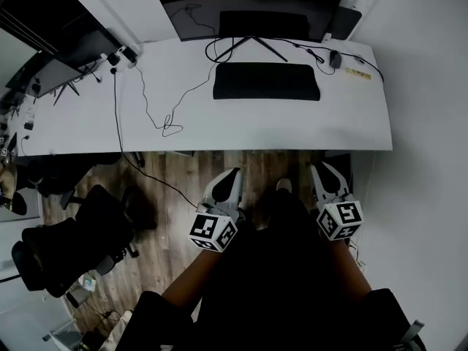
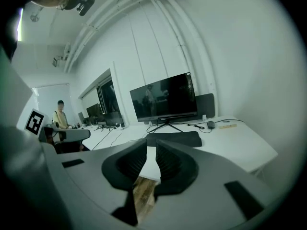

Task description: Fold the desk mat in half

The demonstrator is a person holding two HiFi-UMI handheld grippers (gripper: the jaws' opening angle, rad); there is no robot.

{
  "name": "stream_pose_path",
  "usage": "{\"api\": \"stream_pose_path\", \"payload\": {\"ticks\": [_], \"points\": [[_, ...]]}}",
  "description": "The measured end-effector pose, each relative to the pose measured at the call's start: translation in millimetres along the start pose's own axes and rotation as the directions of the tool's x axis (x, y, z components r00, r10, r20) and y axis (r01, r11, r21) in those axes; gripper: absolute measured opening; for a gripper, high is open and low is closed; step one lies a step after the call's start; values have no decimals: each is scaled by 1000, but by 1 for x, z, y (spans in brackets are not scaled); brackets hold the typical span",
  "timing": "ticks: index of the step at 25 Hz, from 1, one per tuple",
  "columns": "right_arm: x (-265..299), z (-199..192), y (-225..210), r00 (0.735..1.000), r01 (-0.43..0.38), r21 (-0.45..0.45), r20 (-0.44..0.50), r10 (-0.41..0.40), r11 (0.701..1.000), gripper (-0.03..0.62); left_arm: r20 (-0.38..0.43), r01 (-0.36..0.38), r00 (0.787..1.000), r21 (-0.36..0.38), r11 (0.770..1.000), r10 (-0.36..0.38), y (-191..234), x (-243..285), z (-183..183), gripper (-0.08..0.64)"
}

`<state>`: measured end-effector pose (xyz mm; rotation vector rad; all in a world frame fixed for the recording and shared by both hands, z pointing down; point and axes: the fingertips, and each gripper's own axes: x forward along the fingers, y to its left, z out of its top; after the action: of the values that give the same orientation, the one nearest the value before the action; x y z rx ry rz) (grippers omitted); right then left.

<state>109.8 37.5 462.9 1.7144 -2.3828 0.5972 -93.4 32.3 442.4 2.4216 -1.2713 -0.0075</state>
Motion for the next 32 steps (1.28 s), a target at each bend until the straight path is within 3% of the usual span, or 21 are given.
{"api": "stream_pose_path", "payload": {"ticks": [4,12,20,32], "points": [[-27,-15,48,999,52,-15,15,-52,999,3,-6,24,1000,30,999,-24,12,-43,-7,21],[-76,-33,114,995,95,-76,20,-94,993,2,14,39,999,80,996,-41,23,-105,-2,21],[-111,-23,125,989,131,-140,89,-119,981,0,26,60,998,79,995,-62,9,-117,-8,21],[-117,-32,136,989,134,-172,89,-120,976,0,46,68,996,80,994,-72,7,-134,-13,21]]}}
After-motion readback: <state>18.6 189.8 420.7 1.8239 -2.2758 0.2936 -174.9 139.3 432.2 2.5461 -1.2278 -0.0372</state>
